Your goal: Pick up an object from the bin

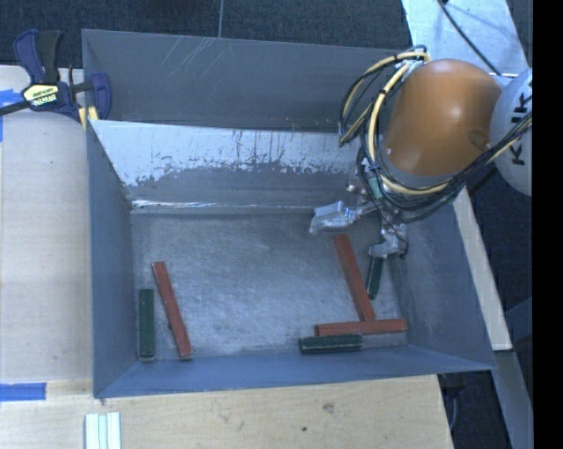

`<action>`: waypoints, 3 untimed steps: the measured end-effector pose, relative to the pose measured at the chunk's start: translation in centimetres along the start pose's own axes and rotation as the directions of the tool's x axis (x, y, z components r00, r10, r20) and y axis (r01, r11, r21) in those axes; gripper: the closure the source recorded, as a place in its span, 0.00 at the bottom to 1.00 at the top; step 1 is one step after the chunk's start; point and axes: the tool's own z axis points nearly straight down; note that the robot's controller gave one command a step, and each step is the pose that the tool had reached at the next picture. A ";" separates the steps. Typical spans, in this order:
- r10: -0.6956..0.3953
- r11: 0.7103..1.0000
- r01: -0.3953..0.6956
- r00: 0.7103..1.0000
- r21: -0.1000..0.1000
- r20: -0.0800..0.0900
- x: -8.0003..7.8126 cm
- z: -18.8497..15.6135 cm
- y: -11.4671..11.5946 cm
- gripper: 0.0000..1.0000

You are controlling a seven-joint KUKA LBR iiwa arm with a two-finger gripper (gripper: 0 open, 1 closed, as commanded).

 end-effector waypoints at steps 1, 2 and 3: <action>-0.330 0.944 0.330 0.944 -0.007 0.001 1.0 6.6 -1.6 0.00; -0.328 0.945 0.328 0.945 -0.007 0.003 0.9 6.5 -1.6 1.00; -0.304 0.953 0.304 0.953 0.003 0.000 2.7 -12.7 0.4 1.00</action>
Offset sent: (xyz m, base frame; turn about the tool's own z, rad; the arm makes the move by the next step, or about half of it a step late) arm 0.0111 -0.0138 -0.0665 -0.3374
